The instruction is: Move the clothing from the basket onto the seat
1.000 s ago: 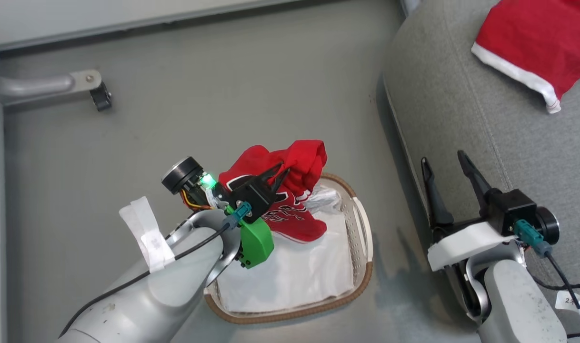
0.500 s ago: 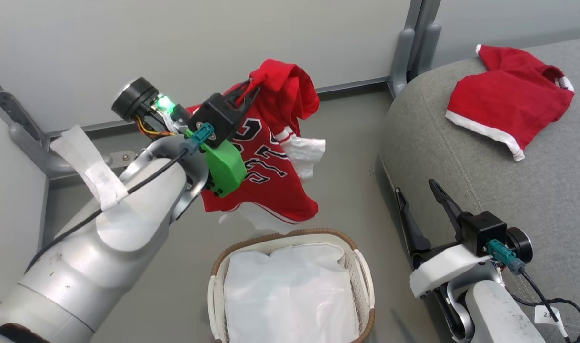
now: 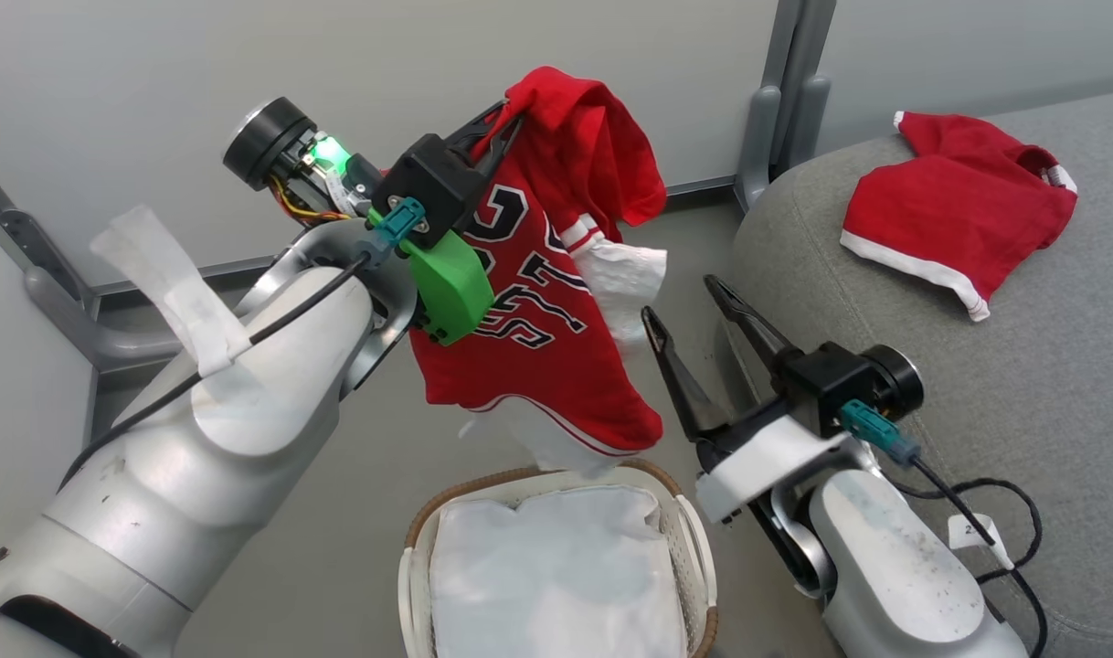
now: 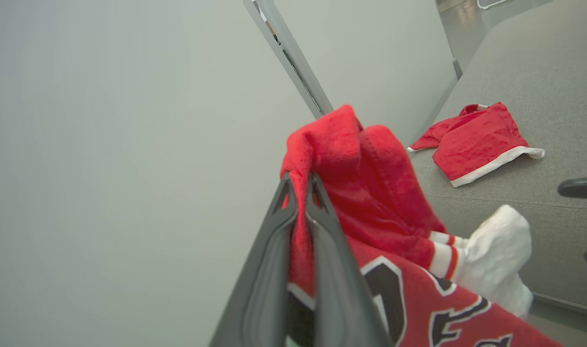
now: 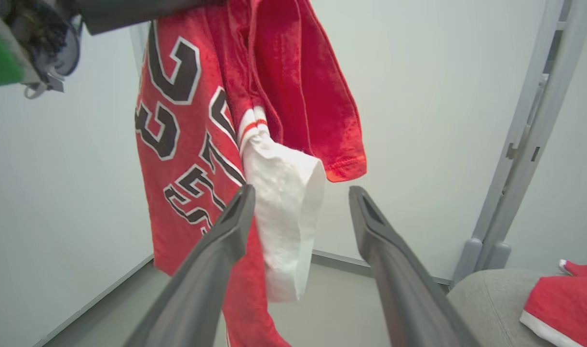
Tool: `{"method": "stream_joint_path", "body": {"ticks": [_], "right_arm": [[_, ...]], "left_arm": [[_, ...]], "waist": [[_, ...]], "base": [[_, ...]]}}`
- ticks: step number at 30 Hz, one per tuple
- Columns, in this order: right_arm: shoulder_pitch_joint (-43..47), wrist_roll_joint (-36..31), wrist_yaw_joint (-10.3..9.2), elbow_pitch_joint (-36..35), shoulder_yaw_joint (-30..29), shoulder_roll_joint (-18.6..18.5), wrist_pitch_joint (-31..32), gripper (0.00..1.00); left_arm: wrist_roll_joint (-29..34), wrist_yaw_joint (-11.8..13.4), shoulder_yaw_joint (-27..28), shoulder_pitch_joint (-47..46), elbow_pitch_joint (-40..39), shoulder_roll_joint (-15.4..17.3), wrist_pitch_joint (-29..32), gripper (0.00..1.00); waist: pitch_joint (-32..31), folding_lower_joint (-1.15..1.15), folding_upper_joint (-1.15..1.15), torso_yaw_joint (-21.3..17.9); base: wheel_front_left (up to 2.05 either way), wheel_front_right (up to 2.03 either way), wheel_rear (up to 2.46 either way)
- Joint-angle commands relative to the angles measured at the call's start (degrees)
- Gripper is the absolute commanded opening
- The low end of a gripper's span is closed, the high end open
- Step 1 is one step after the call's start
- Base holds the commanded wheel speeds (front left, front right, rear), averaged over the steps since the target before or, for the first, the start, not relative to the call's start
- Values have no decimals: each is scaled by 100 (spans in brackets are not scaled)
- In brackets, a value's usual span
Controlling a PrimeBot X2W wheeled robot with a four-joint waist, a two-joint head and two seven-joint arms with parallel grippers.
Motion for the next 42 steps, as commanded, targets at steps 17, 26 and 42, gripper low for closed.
{"method": "stream_joint_path", "body": {"ticks": [17,26,42], "right_arm": [[-1239,-382,-8,1169,895,-22,-14,100],[-1580,55,-8,1992,1468,-20,-14,0],[-1378,101,-8,1497,1043,-22,-14,0]], "left_arm": [[-105,-61,-315,-55,-293,-335,-58,0],[-195,-89,-412,27,-352,-478,-45,0],[-963,76,22,1018,47,-255,-456,100]], "waist": [[-142,1,0,332],[-187,1,0,470],[-156,1,0,353]], "base": [[0,0,0],[0,0,0],[0,0,0]]}}
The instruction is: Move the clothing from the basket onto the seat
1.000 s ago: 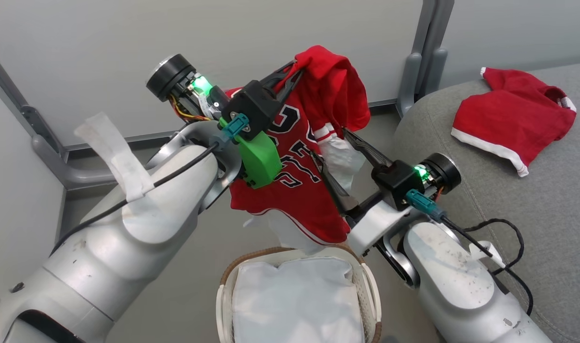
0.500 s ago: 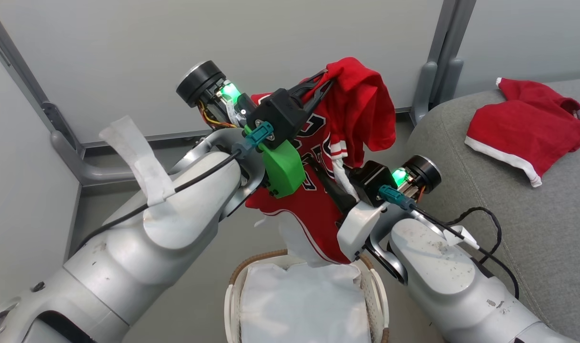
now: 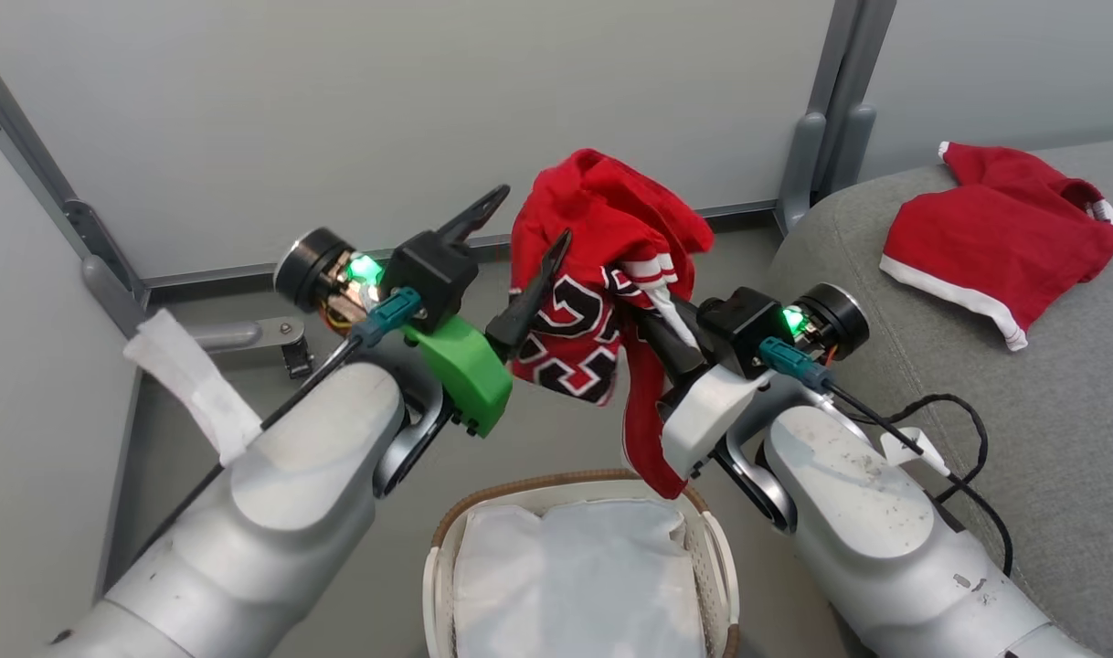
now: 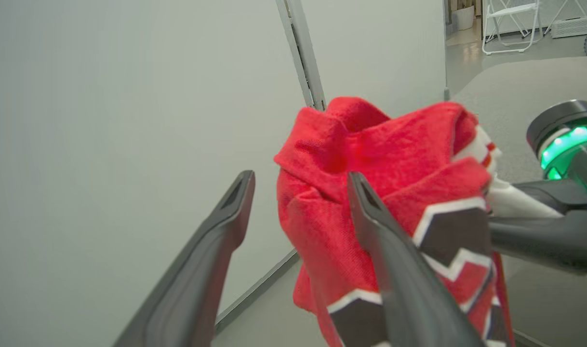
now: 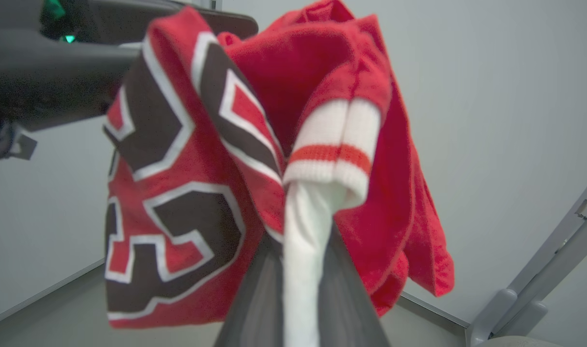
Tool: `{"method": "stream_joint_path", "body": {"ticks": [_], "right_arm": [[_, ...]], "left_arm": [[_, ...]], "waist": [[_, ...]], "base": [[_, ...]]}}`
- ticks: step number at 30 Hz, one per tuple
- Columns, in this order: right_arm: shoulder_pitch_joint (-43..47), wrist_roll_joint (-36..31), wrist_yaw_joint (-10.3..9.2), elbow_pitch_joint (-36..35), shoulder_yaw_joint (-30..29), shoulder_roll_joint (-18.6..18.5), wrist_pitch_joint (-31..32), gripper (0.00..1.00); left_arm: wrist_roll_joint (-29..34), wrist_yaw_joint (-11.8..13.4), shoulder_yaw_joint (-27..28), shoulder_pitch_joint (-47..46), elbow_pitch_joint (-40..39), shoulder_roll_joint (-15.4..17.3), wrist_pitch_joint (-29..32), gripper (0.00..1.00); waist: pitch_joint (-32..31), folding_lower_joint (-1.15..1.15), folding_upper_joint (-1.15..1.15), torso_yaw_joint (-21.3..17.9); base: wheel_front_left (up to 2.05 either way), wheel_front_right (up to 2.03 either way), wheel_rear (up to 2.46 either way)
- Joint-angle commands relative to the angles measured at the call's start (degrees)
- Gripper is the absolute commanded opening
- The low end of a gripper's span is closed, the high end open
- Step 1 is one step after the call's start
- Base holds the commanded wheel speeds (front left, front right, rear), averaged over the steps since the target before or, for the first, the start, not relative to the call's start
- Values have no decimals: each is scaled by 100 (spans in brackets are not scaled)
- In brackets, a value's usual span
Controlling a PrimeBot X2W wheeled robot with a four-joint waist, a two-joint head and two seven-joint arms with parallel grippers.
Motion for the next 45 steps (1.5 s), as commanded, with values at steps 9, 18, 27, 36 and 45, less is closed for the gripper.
{"method": "stream_joint_path", "body": {"ticks": [9,18,27,36,45], "right_arm": [[313,-341,-8,-37,-769,-18,-14,0],[610,-584,-8,-115,-1317,-19,-14,0],[783,-716,-8,-292,-1721,-20,-14,0],[960,-864,-8,-669,-2204,-15,-14,0],[1167,-830,-8,-967,-2622,-13,-15,0]], "left_arm": [[-236,-4,213,987,-170,1,-213,100],[-73,65,538,1837,-678,-117,-215,100],[197,2,758,2336,-830,-188,-216,100],[519,-97,817,2062,-827,-310,-216,100],[746,-189,715,1804,-642,-345,-217,100]], "waist": [[55,0,0,-46],[136,0,0,-94],[358,0,0,-535],[847,0,0,-1498],[1287,0,0,-2184]], "base": [[0,0,0],[0,0,0],[0,0,0],[0,0,0],[0,0,0]]}}
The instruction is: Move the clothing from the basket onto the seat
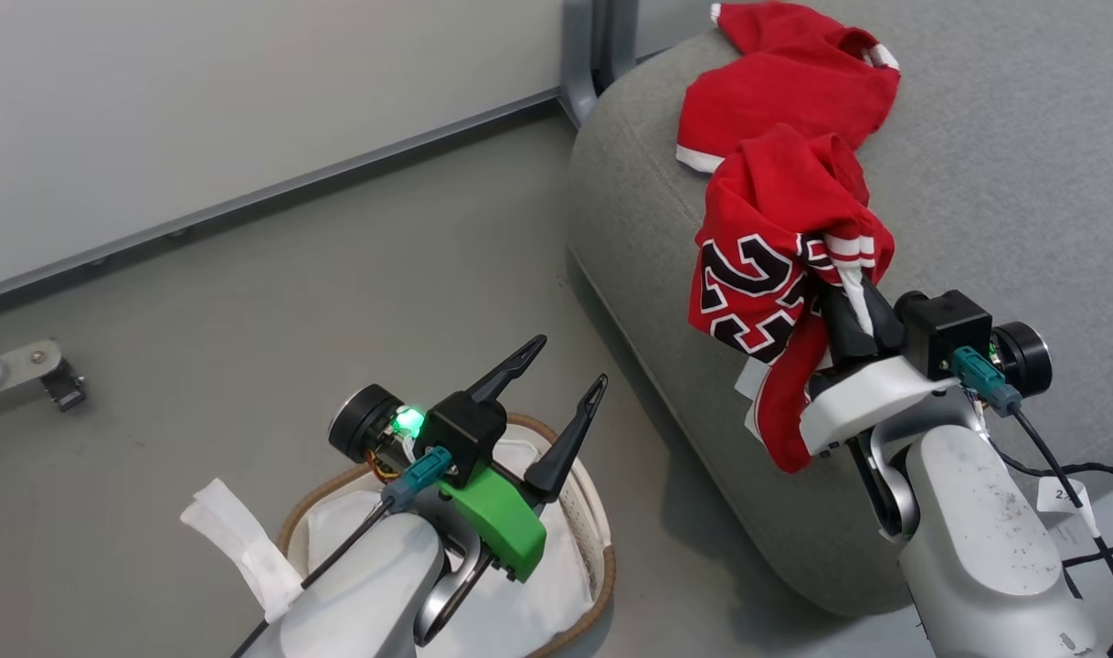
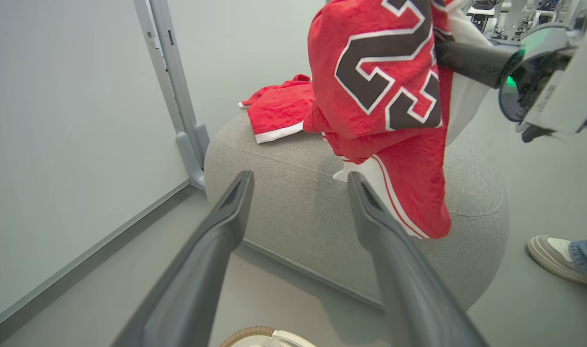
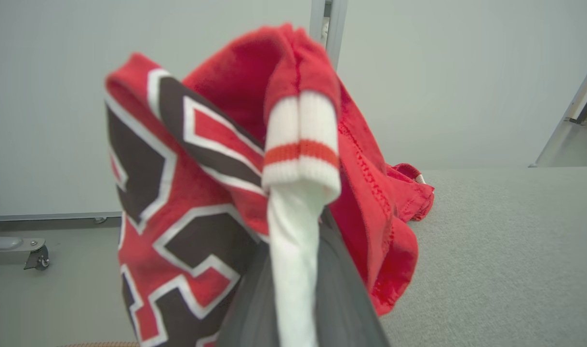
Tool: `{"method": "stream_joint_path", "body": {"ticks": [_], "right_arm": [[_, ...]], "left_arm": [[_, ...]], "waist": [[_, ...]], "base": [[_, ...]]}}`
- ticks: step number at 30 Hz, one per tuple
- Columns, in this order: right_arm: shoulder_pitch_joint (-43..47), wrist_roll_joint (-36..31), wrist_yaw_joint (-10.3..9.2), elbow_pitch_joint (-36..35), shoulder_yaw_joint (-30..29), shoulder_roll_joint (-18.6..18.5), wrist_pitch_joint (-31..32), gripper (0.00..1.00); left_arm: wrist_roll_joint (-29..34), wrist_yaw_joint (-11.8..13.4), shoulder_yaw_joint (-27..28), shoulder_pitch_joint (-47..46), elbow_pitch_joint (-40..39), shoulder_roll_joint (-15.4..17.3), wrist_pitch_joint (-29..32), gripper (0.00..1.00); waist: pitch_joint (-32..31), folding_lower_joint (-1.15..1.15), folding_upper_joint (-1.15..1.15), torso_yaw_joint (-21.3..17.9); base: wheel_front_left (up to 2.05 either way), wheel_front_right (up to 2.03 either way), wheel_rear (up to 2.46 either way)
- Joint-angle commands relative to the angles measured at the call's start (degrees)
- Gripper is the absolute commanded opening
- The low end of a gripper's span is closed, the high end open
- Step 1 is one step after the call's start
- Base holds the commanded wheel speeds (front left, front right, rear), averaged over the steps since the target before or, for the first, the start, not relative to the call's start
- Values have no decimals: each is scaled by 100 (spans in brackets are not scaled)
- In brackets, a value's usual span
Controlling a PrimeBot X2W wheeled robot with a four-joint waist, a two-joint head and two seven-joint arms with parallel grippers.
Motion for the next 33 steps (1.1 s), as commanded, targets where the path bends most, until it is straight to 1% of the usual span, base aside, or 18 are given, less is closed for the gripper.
{"method": "stream_joint_path", "body": {"ticks": [1,5,10,14,18,21,25,31,33], "right_arm": [[72,24,-8,-40,-46,-7,-14,0],[127,38,-8,-123,-171,-8,-14,0],[29,-26,-8,-104,-297,-9,-15,0],[-335,-277,-8,-80,-463,-26,-15,0],[-941,-470,-8,-2,-610,-252,-15,0],[-1536,-577,-8,172,-765,-572,-15,0],[-2312,-669,-8,480,-969,-1106,-15,0],[-3401,-610,-8,1206,-1331,-2010,16,0],[-3642,-727,-8,1445,-1399,-2387,87,0]], "left_arm": [[43,-35,-1,-104,37,25,-20,100],[93,-64,-91,-205,158,-20,-20,100],[138,-87,-166,-301,194,-48,-19,100],[161,-94,-162,-399,179,-51,-19,100],[194,-95,-119,-471,160,-24,-20,100],[246,-81,-101,-547,84,-15,-19,100],[324,-57,-81,-674,3,-23,-19,100],[469,-61,-108,-898,-111,-66,-19,100],[513,-67,-121,-966,-155,-97,-19,100]], "waist": [[410,0,0,-442],[560,0,0,-513],[722,0,0,-413],[899,0,0,-263],[1103,0,0,-98],[1305,0,0,95],[1607,0,0,408],[2101,0,0,923],[2268,0,0,1103]], "base": [[0,0,0],[0,0,0],[0,0,0],[0,0,0],[0,0,0],[0,0,0],[0,0,0],[0,0,0],[0,0,0]]}}
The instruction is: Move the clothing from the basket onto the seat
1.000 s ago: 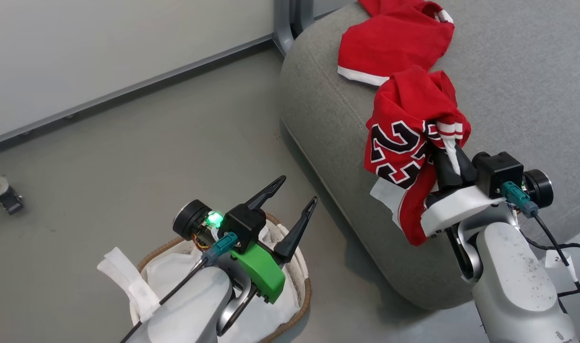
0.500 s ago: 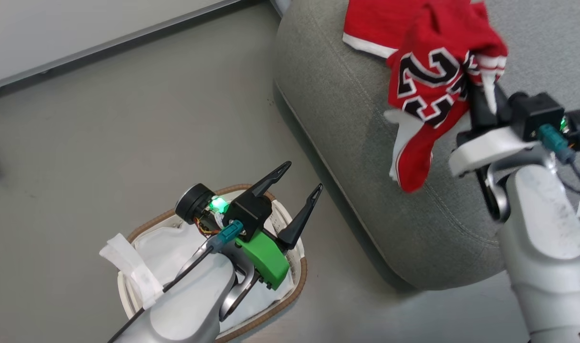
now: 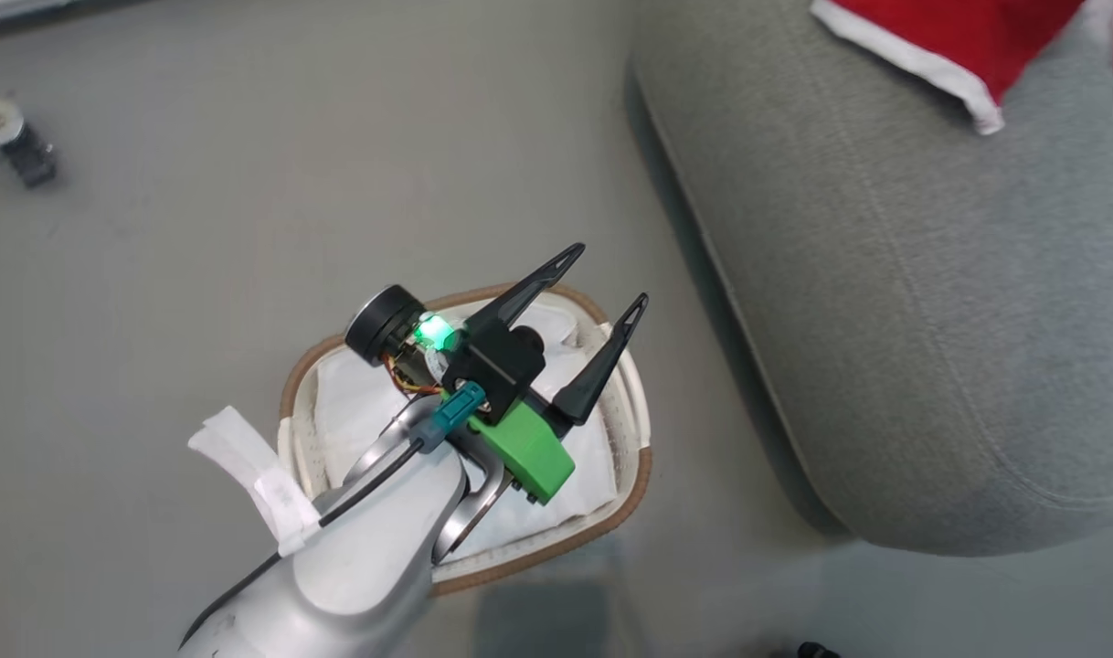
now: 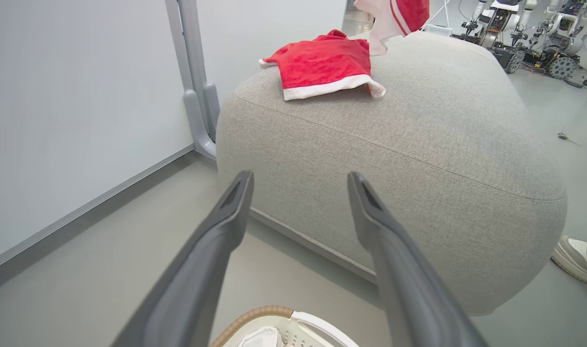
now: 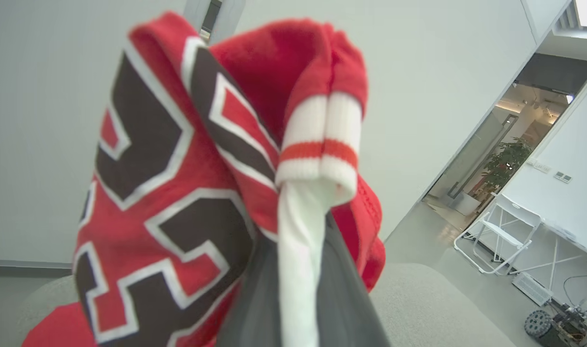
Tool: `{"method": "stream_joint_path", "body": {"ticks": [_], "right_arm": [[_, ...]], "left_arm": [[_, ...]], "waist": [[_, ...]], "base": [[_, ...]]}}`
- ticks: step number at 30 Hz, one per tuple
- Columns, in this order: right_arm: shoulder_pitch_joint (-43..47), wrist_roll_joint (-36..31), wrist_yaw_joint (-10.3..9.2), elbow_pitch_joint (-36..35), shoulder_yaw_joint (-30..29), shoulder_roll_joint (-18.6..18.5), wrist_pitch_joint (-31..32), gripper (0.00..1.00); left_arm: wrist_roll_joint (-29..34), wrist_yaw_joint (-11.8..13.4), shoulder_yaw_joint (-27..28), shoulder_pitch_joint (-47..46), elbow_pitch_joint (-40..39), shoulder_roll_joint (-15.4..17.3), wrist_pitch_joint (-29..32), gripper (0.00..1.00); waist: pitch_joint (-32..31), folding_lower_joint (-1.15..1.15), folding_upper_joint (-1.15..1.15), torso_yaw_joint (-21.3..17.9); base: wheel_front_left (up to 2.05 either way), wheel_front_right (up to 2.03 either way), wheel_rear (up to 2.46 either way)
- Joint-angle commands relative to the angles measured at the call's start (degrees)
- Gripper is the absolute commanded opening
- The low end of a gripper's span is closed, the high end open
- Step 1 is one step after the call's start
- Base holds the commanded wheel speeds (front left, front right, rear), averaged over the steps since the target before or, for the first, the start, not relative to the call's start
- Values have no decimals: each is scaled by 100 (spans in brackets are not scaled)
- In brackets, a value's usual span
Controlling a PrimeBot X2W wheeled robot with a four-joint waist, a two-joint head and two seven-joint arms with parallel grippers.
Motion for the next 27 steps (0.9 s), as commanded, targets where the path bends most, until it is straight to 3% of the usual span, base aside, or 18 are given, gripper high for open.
{"method": "stream_joint_path", "body": {"ticks": [1,7,17,19,20,27], "right_arm": [[-142,-132,-8,134,-41,-228,25,0],[-342,-376,-8,859,-150,-628,123,0],[-117,-837,-8,1929,-482,-352,3,0],[-109,-899,-8,2056,-514,-208,-43,88],[-107,-903,-8,2086,-516,-161,-64,100],[240,-844,-8,1962,-309,173,-104,100]], "left_arm": [[79,-2,12,-143,-37,-21,-19,100],[216,-1,-66,-284,-222,38,-19,100],[422,28,-209,-412,-530,8,-13,100],[422,26,-227,-401,-503,38,-13,100],[424,22,-246,-392,-481,48,-13,100],[331,8,-263,-262,-357,121,-13,100]], "waist": [[593,-1,0,602],[1042,-1,0,944],[1342,-1,0,1023],[1328,-1,0,939],[1308,-1,0,906],[1020,-1,0,634]], "base": [[0,0,0],[0,0,0],[0,0,0],[0,0,0],[0,0,0],[0,0,0]]}}
